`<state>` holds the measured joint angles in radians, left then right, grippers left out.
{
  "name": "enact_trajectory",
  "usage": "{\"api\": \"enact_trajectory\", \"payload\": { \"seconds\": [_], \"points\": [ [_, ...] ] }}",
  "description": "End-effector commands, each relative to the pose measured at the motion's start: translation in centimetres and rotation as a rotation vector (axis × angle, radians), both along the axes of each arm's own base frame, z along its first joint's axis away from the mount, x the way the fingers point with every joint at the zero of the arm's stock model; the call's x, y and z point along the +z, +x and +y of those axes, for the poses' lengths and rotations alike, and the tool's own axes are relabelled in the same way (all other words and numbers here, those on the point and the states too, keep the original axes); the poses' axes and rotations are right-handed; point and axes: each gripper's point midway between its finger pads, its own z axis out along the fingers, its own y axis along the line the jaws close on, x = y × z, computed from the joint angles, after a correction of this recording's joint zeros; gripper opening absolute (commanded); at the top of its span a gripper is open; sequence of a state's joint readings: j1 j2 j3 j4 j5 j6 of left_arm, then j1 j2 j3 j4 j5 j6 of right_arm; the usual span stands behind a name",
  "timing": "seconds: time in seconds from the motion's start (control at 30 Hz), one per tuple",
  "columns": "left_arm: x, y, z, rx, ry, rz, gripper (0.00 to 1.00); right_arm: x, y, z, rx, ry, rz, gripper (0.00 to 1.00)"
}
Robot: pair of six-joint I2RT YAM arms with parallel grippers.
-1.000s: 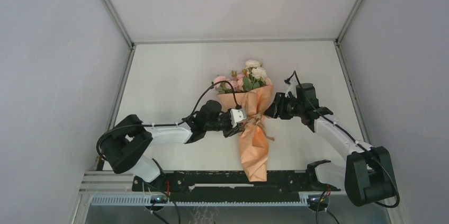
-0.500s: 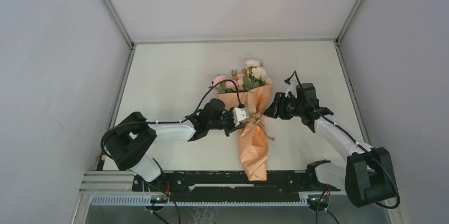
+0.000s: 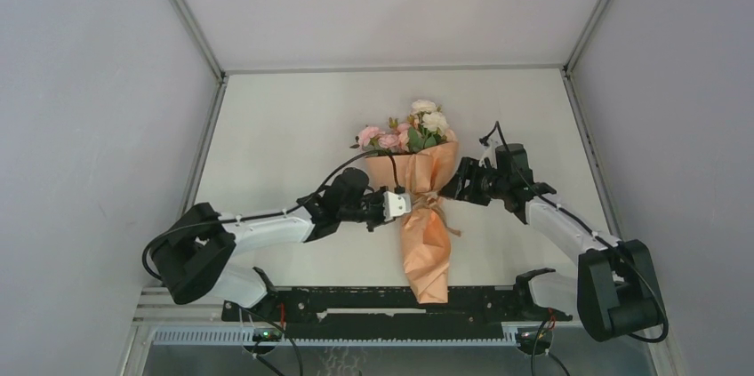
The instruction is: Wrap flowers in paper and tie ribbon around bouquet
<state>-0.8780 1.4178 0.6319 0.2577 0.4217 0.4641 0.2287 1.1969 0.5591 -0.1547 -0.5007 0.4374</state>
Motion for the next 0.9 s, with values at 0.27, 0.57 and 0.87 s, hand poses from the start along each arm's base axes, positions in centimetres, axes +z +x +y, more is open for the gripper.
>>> {"api": "enact_trajectory", "payload": {
  "seconds": [0.27, 0.57, 0.87],
  "points": [
    [-2.8, -1.8, 3.7, -0.127, 0.191, -0.097, 0.00, 1.0, 1.0, -0.8, -0.183, 0.060, -0.014, 0.71],
    [-4.1, -2.2, 4.7, -0.177, 0.246, -0.130, 0.00, 1.3, 1.5, 0.6, -0.179, 0.142, -0.014, 0.76],
    [-5.7, -2.5, 6.0, -0.201, 0.313, -0.149, 0.00, 0.7, 1.4, 2.2, -0.158, 0.245, 0.048, 0.75]
  ]
}}
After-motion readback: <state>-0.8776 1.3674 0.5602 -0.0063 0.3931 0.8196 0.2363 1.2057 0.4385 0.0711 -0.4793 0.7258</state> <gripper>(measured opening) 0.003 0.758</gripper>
